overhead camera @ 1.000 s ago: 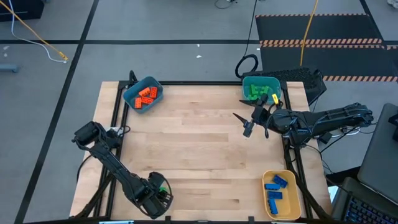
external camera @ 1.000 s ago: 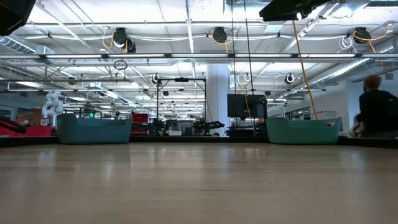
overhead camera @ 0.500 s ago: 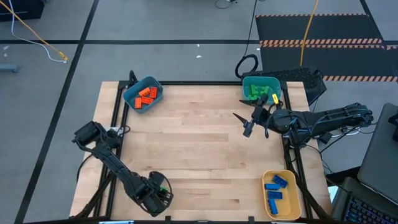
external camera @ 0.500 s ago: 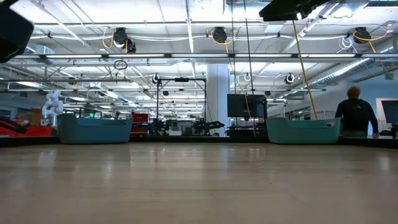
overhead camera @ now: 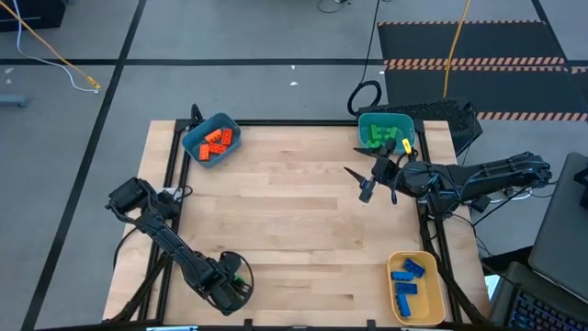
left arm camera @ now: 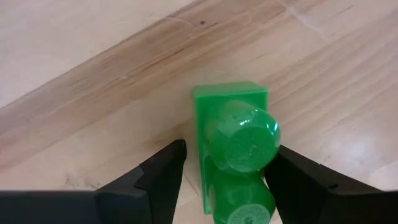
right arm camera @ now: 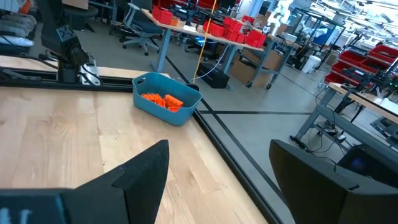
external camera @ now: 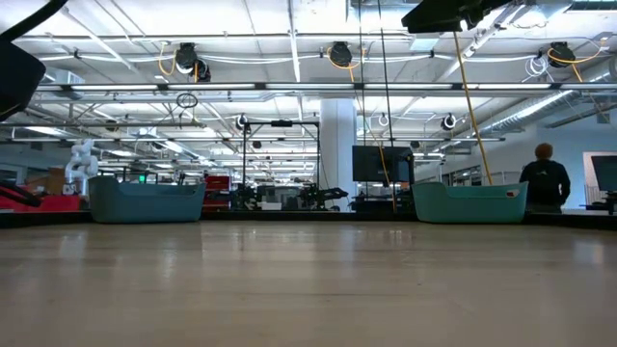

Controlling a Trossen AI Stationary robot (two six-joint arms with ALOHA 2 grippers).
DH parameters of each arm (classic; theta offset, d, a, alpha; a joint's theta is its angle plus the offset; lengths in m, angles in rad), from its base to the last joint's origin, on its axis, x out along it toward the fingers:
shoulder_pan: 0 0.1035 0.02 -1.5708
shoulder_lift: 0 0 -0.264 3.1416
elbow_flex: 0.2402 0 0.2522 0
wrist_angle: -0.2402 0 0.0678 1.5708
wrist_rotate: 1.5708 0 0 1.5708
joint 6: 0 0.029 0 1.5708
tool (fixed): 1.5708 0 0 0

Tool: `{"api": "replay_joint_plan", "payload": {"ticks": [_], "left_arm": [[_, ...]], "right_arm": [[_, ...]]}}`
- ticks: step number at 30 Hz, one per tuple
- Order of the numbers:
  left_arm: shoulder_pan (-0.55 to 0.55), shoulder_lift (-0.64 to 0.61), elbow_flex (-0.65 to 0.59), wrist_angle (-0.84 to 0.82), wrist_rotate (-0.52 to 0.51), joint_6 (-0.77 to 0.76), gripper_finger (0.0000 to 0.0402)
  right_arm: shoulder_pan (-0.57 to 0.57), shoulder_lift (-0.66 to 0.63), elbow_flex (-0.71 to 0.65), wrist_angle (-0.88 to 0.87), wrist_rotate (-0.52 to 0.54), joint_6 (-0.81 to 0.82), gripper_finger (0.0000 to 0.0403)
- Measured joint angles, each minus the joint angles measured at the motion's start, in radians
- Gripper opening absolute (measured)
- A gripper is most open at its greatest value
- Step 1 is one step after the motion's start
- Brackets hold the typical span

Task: Sort & place blocks by color
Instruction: Put the green game piece into the light blue bin

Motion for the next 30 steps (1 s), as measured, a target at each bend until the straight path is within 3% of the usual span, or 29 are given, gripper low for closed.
{"api": "replay_joint_plan", "payload": {"ticks": [7, 12, 21, 25, 30], "left_arm": [[0.02, 0.002, -0.001, -0.008, 0.024, 0.07, 0.0135], [0.08, -0.01, -0.001, -0.01, 0.044, 0.251, 0.0134], [0.35, -0.2, -0.006, 0.042, -0.277, 0.83, 0.0134], [0.475, -0.273, -0.004, 0.266, -0.37, 1.153, 0.0134], [0.574, -0.271, -0.004, 0.582, -0.343, 1.48, 0.0134]], "right_arm": [[0.0, 0.0, 0.0, 0.0, 0.0, 0.0, 0.027], [-0.001, 0.0, 0.0, 0.0, 0.0, -0.001, 0.027], [-0.003, 0.001, -0.001, 0.018, -0.049, 0.026, 0.027], [-0.003, 0.014, -0.075, 0.258, -0.162, -0.007, 0.027], [-0.02, 0.076, -0.189, 0.619, -0.326, -0.035, 0.027]]}}
